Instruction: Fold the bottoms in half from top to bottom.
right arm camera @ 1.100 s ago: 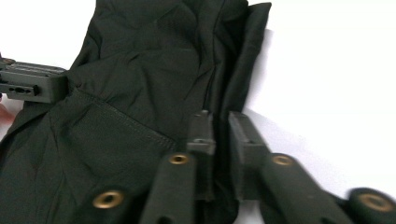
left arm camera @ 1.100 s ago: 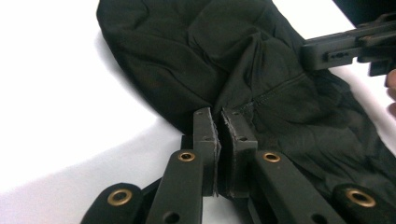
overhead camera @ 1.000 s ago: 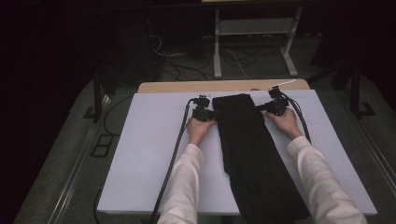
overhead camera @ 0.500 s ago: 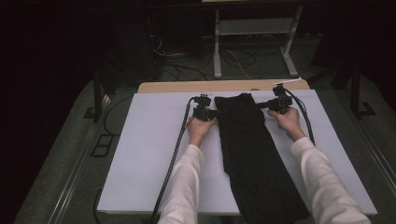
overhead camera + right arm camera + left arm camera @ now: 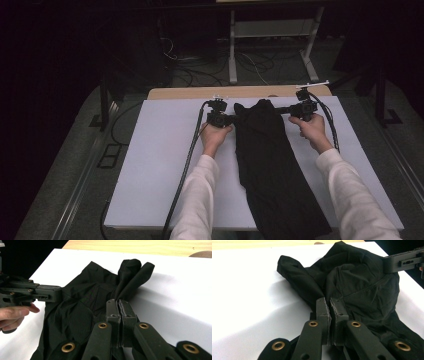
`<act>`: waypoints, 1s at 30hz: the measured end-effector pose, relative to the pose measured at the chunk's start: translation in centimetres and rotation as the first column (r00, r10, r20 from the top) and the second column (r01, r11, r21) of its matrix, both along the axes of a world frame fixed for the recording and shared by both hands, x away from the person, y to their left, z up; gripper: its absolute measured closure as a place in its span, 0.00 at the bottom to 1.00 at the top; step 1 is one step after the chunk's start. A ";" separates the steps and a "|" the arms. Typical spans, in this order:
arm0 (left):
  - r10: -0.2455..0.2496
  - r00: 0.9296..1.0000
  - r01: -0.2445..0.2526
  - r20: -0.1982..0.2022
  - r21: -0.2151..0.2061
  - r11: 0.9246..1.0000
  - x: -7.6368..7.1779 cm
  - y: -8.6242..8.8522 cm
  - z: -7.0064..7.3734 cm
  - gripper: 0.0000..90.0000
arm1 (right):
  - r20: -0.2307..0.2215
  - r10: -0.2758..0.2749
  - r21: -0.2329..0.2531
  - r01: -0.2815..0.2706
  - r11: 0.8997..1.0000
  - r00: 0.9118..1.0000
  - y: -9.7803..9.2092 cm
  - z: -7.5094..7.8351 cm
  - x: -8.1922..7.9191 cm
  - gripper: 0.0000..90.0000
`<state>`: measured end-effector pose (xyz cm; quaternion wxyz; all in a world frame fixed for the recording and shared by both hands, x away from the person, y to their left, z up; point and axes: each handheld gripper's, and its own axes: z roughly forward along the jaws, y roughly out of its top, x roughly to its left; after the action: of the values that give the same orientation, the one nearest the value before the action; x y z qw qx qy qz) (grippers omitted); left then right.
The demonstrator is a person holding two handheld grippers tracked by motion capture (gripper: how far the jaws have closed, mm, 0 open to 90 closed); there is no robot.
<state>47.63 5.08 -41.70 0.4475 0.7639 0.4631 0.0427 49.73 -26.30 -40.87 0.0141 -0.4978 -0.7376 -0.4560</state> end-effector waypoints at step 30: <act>-0.061 0.996 0.064 0.064 -0.060 0.996 -4.4 -0.1 3.6 0.95 | 0.080 0.010 0.072 -0.016 0.997 0.997 -1.5 2.5 -5.0 0.96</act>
<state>43.21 4.93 -38.07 0.4862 0.7621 0.4259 0.0381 44.69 -27.81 -38.39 0.0058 -0.4738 -0.7236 -0.5018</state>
